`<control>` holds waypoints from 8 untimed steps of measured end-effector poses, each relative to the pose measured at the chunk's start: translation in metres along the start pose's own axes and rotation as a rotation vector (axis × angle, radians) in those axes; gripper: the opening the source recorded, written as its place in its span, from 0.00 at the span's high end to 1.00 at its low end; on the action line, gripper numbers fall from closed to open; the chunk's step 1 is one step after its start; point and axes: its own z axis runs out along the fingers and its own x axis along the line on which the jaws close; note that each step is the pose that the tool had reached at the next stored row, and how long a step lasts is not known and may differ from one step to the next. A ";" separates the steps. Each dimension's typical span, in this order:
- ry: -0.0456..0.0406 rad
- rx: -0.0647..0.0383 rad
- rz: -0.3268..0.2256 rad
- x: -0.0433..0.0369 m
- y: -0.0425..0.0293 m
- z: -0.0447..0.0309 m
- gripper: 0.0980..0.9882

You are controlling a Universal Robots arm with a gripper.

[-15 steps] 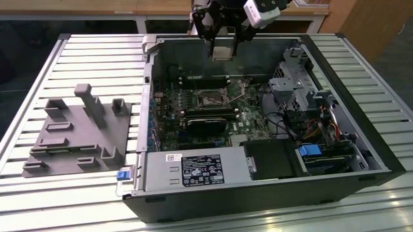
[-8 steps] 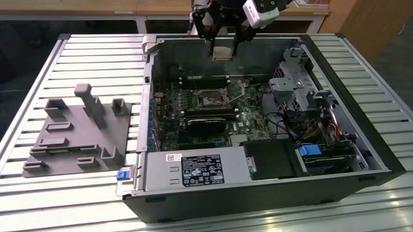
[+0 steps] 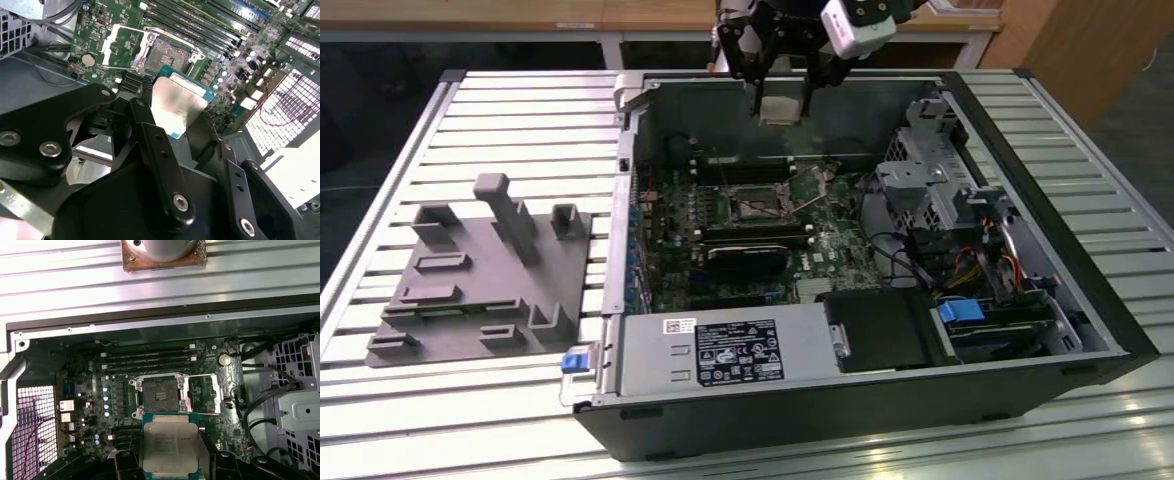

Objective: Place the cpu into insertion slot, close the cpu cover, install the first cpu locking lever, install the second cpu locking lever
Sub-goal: 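Place the cpu into insertion slot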

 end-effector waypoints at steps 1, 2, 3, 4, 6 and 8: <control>-0.0003 0.000 0.003 0.0000 0.0000 0.0000 0.52; -0.0005 0.000 0.006 0.0000 0.0000 0.0001 0.52; -0.0008 0.000 0.009 0.0000 0.0000 0.0001 0.52; -0.0011 0.000 0.012 0.0000 0.0000 0.0001 0.52; -0.0017 0.000 0.018 0.0000 0.0000 0.0002 0.52; -0.0022 -0.001 0.024 0.0000 0.0000 0.0003 0.52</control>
